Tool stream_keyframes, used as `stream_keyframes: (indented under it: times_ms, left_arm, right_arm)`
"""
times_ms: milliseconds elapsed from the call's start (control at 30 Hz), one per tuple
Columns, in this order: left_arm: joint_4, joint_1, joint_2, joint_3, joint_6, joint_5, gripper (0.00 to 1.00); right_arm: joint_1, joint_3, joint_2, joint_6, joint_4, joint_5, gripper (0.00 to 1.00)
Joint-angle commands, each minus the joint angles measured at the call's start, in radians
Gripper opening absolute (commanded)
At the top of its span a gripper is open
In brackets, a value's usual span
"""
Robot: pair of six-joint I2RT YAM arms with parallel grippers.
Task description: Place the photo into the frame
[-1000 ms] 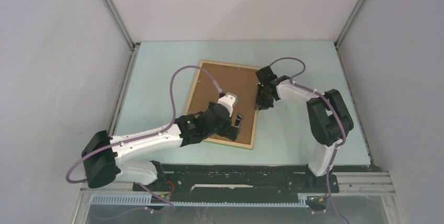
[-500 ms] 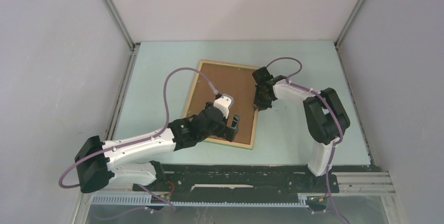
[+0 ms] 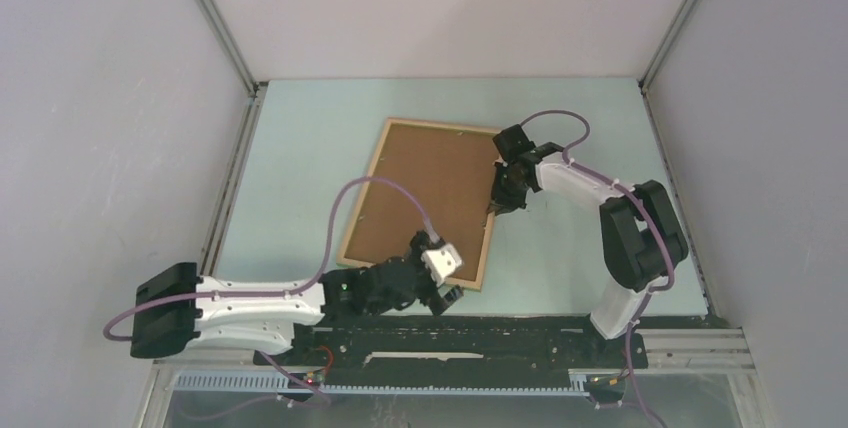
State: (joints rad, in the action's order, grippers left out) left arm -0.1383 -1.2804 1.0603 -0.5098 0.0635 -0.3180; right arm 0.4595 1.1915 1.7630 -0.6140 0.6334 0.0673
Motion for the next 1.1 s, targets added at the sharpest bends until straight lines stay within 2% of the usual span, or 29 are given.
stream_keyframes:
  times_ms: [0, 167, 333, 500, 600, 667, 700, 833, 900, 967, 1000, 1067]
  left_arm:
    - [-0.257, -0.093, 0.024, 0.089, -0.287, 0.001, 1.00]
    - [-0.468, -0.166, 0.124, 0.180, -0.387, -0.093, 1.00]
    - [-0.618, -0.261, 0.404, 0.132, -0.548, -0.256, 1.00]
    - [-0.894, -0.304, 0.692, 0.026, -0.764, -0.674, 1.00]
    - [-1.139, -0.305, 0.814, -0.016, -0.928, -0.805, 0.99]
    - [-1.153, -0.304, 0.829, -0.029, -0.952, -0.829, 0.96]
    - [-1.152, -0.302, 0.828, -0.028, -0.953, -0.839, 0.90]
    - [-1.143, -0.295, 0.783, -0.006, -0.957, -0.872, 0.47]
    - [-1.118, -0.294, 0.763, -0.006, -0.962, -0.869, 0.31]
    - [-1.115, -0.294, 0.746, -0.009, -0.981, -0.868, 0.08]
    - [-1.115, -0.293, 0.737, -0.013, -0.991, -0.870, 0.01]
    - [-1.112, -0.292, 0.716, -0.020, -1.011, -0.870, 0.00]
  right_arm:
    - [-0.024, 0.053, -0.080, -0.045, 0.032, 0.074, 0.00]
    - [-0.058, 0.059, -0.071, -0.085, 0.032, 0.171, 0.00]
    - [-0.066, 0.069, -0.073, -0.125, 0.037, 0.193, 0.00]
    - [-0.074, 0.075, -0.082, -0.133, 0.046, 0.208, 0.00]
    - [-0.073, 0.074, -0.087, -0.129, 0.055, 0.191, 0.00]
    - [-0.073, 0.074, -0.087, -0.125, 0.057, 0.193, 0.00]
    - [-0.073, 0.074, -0.088, -0.124, 0.058, 0.194, 0.00]
    - [-0.066, 0.074, -0.090, -0.124, 0.055, 0.192, 0.00]
    - [-0.062, 0.074, -0.086, -0.119, 0.051, 0.197, 0.00]
    - [-0.056, 0.074, -0.083, -0.103, 0.038, 0.208, 0.00]
    - [-0.055, 0.074, -0.084, -0.093, 0.031, 0.217, 0.00]
    - [-0.061, 0.074, -0.092, -0.063, 0.015, 0.239, 0.00]
